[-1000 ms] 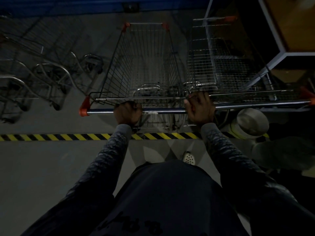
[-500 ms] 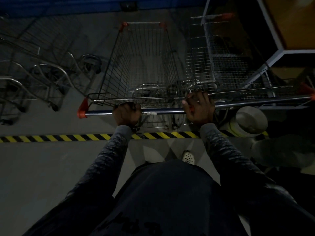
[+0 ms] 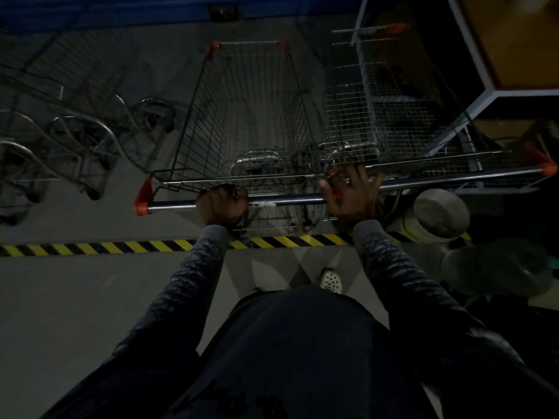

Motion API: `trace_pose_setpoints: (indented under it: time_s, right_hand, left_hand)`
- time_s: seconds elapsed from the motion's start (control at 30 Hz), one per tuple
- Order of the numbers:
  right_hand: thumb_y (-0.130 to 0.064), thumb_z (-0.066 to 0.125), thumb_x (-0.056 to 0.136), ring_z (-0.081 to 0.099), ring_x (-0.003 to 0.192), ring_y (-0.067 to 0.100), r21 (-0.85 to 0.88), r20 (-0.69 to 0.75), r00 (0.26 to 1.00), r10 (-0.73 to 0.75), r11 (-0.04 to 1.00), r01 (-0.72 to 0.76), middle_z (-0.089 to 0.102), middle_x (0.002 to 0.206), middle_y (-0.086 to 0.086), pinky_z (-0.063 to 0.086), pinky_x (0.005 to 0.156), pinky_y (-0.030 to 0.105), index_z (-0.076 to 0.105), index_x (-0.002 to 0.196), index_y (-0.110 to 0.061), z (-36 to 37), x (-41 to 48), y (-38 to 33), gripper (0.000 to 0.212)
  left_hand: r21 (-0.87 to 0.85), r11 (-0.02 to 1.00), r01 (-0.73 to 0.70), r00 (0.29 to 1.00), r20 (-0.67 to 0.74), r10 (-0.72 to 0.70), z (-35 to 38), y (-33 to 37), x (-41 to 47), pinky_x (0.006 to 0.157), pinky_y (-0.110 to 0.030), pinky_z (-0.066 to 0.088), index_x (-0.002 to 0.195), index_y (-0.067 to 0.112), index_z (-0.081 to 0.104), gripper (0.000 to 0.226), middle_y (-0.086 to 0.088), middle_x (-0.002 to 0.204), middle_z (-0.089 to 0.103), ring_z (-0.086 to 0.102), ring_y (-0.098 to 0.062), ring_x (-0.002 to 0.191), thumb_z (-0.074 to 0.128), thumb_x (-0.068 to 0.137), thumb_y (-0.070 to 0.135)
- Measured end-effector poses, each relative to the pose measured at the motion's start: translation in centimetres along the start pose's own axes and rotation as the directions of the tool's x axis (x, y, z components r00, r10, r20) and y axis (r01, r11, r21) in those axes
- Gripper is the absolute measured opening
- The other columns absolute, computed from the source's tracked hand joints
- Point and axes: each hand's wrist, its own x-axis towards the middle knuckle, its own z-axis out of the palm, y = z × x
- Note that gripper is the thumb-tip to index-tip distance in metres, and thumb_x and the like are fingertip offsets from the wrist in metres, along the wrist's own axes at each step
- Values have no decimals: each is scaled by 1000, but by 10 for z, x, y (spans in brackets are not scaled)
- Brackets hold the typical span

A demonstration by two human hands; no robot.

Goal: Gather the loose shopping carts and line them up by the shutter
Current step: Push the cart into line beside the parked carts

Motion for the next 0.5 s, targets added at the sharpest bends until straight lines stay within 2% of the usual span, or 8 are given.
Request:
trace_pose_setpoints:
  time_s: [0.2,0.33,0.5]
  right_hand:
    - [-50,54,99,55,113,28,39,-4,1000,-4,999,4,66,114,1,32,94,49,74,90,-21,-1,-1,0,37]
    - [-51,51,101,56,113,29,59,1,1000,-6,998,6,66,112,1,36,95,53,73,87,-20,0,-1,0,40]
    - [-52,47,102,56,114,30,75,44,999,6,997,-10,66,113,1,36,93,47,73,92,-18,-1,-1,0,44]
  left_hand:
    - [2,1000,11,1000,-5,-11,1,-1,0,62,-31,29,70,9,71,44,-15,70,69,66,-35,69,50,91,41]
    - [-25,999,35,999,-15,-35,1,0,-1,63,-31,30,66,8,69,47,-15,66,68,65,-35,65,44,87,41]
    - [-26,999,39,999,-1,-39,0,1,-3,65,-31,35,70,9,71,50,-15,72,69,66,-34,69,40,87,45]
